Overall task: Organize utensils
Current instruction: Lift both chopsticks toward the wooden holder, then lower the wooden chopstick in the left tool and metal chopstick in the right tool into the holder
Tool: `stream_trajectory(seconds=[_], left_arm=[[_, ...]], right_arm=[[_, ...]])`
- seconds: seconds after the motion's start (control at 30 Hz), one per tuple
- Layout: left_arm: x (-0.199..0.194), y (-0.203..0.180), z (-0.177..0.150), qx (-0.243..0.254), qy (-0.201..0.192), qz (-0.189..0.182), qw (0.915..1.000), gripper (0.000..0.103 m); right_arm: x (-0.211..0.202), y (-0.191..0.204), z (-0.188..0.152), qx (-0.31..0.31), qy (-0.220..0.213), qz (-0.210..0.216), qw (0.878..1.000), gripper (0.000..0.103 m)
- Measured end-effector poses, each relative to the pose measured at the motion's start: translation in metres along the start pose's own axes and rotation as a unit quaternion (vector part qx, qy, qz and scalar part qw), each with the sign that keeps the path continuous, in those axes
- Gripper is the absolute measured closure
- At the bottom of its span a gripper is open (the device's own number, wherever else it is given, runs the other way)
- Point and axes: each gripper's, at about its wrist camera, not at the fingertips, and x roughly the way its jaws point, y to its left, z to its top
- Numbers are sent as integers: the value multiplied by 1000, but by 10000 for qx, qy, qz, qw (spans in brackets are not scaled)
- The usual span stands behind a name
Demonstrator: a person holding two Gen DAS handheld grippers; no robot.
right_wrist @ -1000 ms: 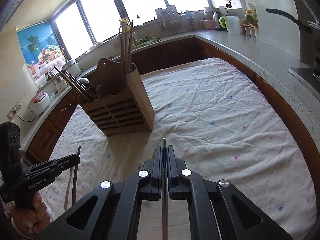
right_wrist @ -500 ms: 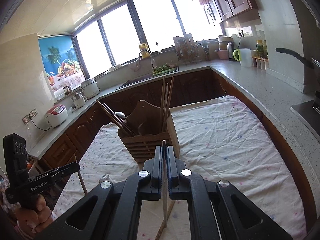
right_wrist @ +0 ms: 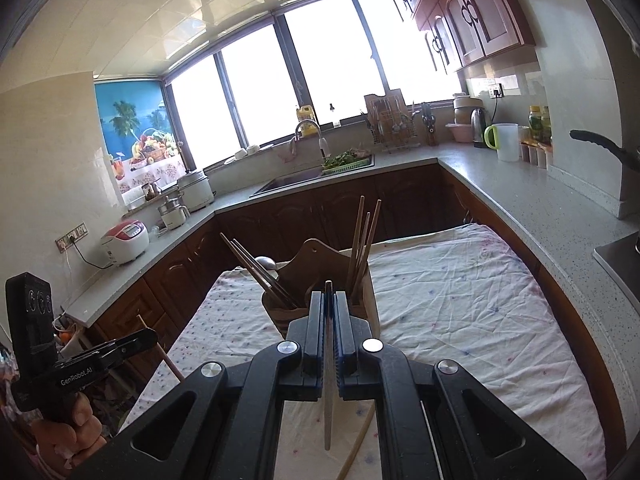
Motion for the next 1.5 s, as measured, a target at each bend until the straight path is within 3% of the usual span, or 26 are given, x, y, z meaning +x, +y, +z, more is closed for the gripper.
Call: stream_trajectory(seconds=[0.7,0.93,1.23,1.5], left_arm=[[4,8,33,-148,-390,38,9991,98],[9,3,63,-68,-708,37,9975,98],[19,5,116,-133,-1409,132,9899,98],[57,20,126,-340,-1639,502,9846,98]], right_arm=[[12,-4,18,44,-163,9,9999,99],[18,-4,49,50,-511,1,9987,99],[38,4,99,-108,-1031,-79,9946,99],[69,-1,100,-70,-1082,-161,9940,99]])
